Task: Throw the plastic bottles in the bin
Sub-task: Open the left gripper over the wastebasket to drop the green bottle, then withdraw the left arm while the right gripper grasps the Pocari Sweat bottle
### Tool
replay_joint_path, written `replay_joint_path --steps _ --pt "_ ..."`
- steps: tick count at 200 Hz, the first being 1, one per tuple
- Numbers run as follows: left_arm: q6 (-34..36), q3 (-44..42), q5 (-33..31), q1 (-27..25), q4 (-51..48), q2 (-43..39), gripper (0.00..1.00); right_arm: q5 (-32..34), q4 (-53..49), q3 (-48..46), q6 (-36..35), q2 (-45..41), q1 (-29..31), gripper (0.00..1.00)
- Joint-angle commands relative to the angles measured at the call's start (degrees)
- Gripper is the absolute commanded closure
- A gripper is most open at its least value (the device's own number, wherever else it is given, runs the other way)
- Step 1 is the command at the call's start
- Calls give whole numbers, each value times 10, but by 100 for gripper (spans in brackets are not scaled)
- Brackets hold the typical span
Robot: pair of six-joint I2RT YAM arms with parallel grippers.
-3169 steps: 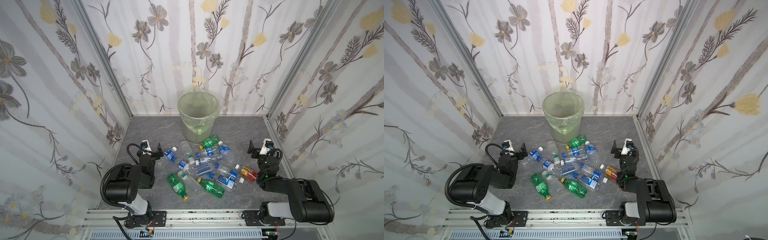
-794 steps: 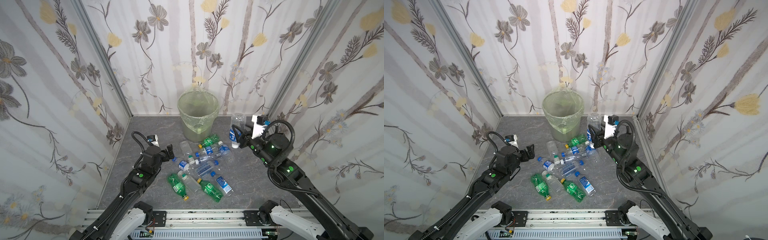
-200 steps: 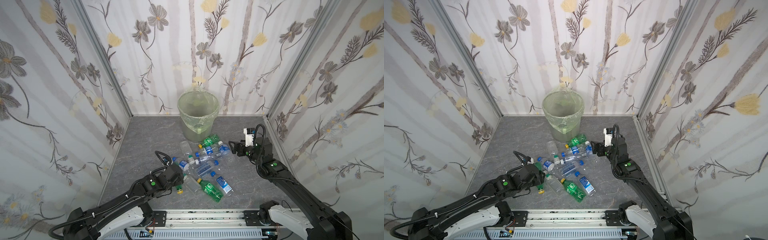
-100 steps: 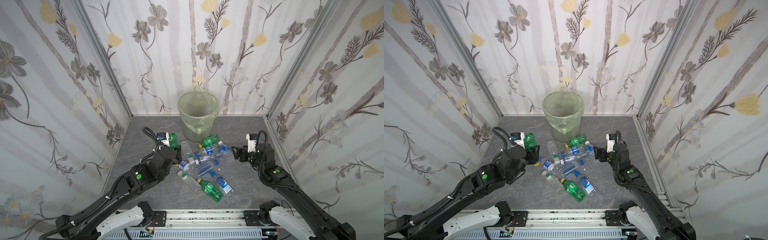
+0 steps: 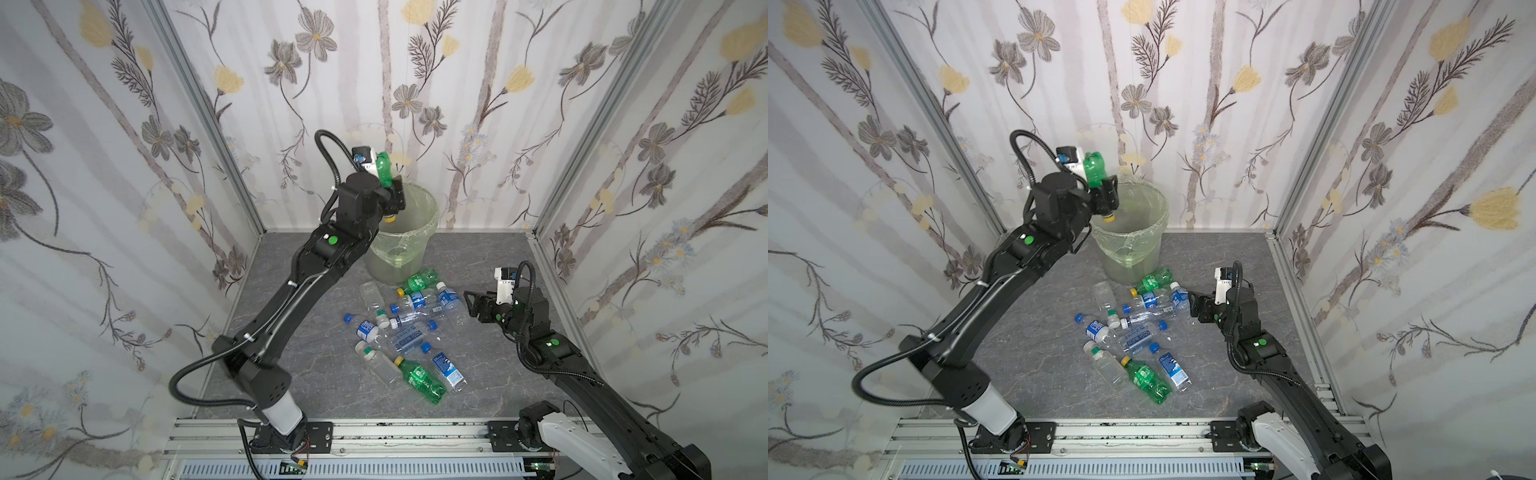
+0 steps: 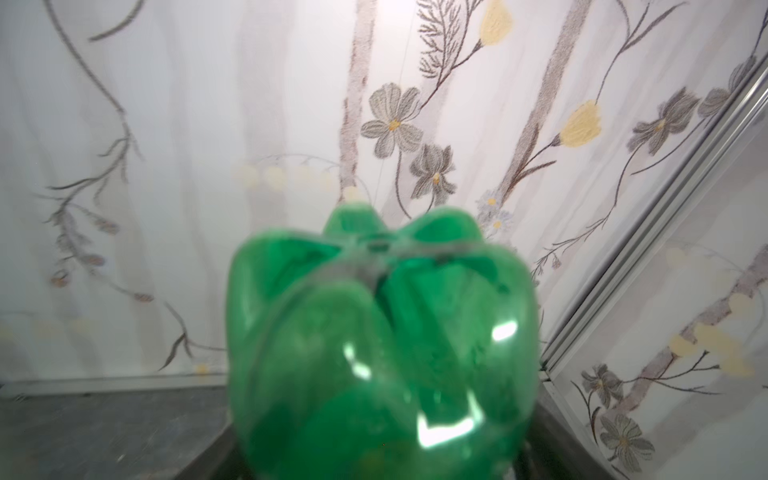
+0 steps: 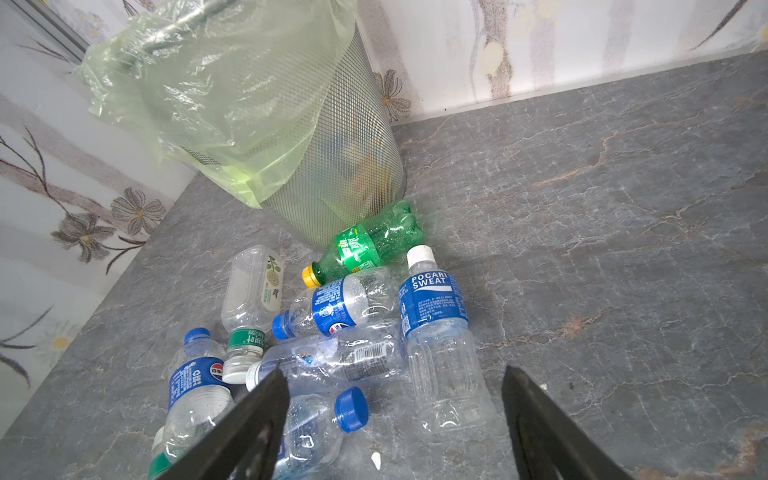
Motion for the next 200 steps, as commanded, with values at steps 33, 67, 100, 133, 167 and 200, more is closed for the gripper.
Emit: replay_joint_path --steps 33,67,100,133,167,200 --pt "-8 -14 32 26 -70 27 0 -7 -22 -3 10 -26 7 17" --pt "-8 -170 25 26 -61 -99 0 10 -36 9 -26 4 5 14" --pt "-18 -338 4 26 -50 -231 0 1 -48 57 -50 99 0 12" --pt "-39 -514 -25 27 -35 -365 0 -7 -75 137 -72 222 -7 11" --pt "-66 -634 -44 32 -30 -449 0 -18 -89 184 -69 331 -9 12" --pt "-109 -717 -40 32 -26 -507 0 -9 -77 176 -61 373 -9 14"
